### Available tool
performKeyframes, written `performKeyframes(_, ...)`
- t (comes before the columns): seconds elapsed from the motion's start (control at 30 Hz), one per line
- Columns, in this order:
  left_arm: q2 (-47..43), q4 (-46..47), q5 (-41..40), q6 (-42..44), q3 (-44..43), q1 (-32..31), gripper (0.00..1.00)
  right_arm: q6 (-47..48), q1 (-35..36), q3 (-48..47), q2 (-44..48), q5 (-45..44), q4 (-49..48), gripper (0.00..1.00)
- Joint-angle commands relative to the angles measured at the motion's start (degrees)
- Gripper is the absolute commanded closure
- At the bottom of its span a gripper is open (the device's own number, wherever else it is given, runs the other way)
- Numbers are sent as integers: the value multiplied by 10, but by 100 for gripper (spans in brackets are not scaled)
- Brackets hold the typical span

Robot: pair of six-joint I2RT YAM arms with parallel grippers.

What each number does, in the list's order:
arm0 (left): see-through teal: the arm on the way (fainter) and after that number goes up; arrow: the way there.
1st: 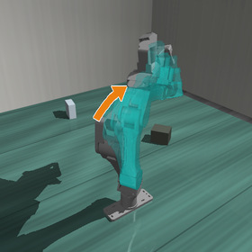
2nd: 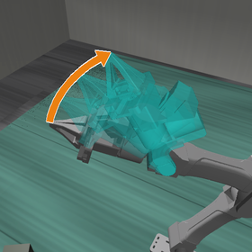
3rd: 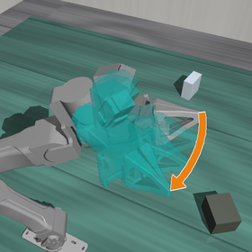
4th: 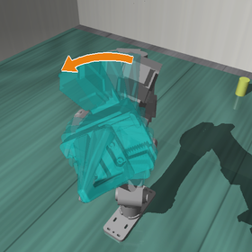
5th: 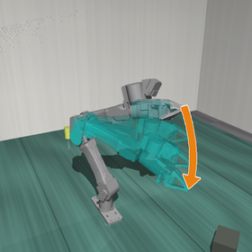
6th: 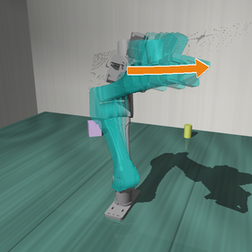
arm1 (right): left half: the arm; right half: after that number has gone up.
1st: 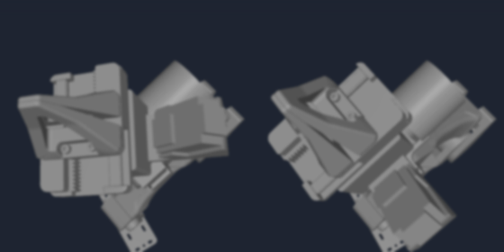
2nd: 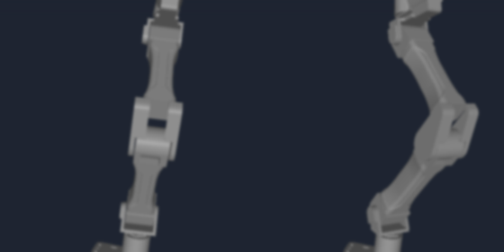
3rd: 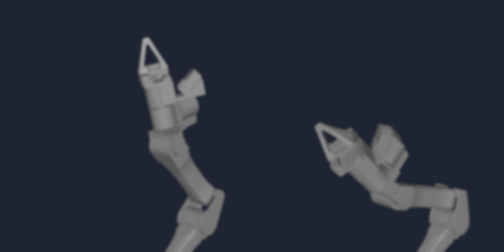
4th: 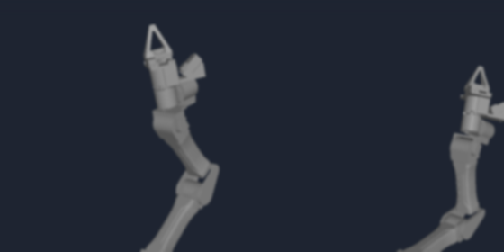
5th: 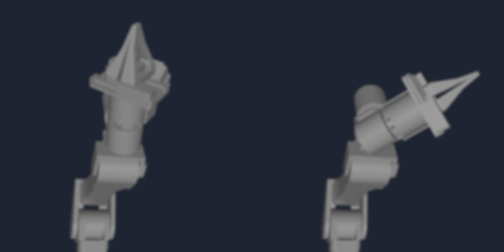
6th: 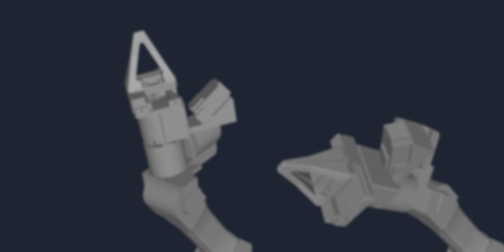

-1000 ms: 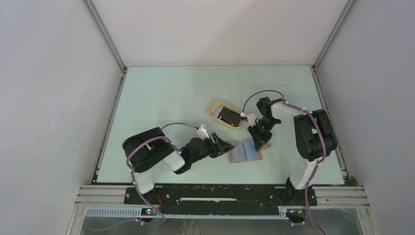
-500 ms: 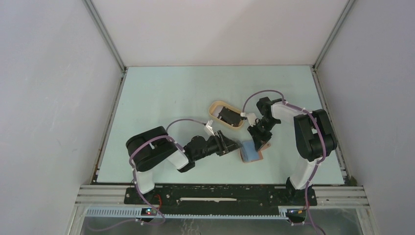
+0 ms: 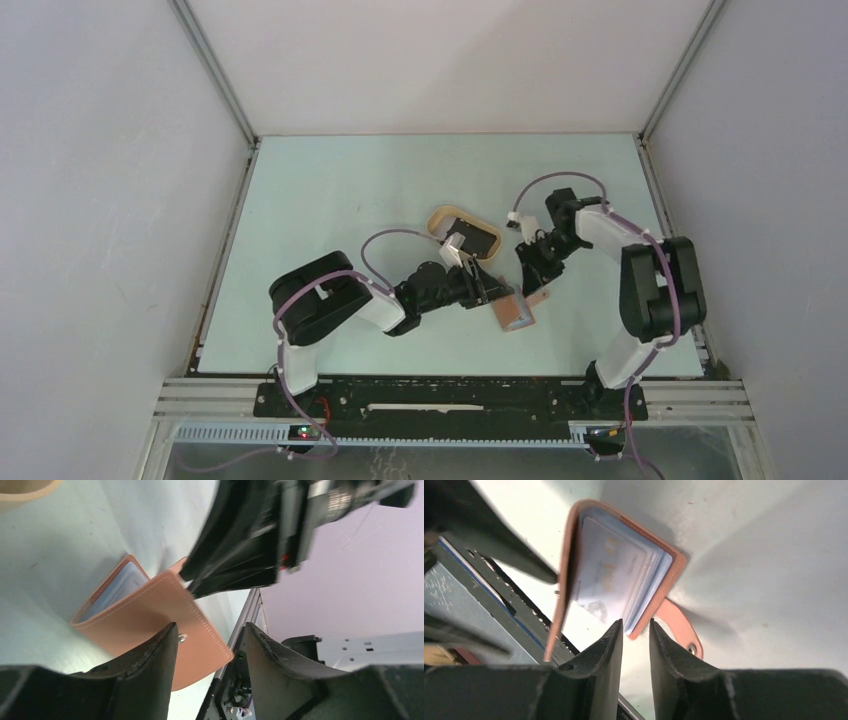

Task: Put the credit cards into the card holder
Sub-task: Close the card holder at the center of the board.

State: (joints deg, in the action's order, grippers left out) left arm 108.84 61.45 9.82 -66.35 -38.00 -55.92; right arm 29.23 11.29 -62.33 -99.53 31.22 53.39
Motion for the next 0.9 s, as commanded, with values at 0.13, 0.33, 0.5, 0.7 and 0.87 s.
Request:
performKeyframes(0.13,28,-85,6,55,-66,-2,44,7,-76,-3,114,56,-6,59)
performKeyframes(0.33,28,-152,-15,91,-86,-3,56,14,-101,1,86,20,-5,56)
performKeyframes(0.5,30,-177,-24,106,-91,-4,59,21,-108,0,61,16,1,55)
performKeyframes(0.7,37,-179,-23,107,-94,-6,62,27,-108,0,43,17,10,59)
performKeyframes(0.87,35,-179,-25,111,-93,-6,63,43,-140,-3,31,30,35,64)
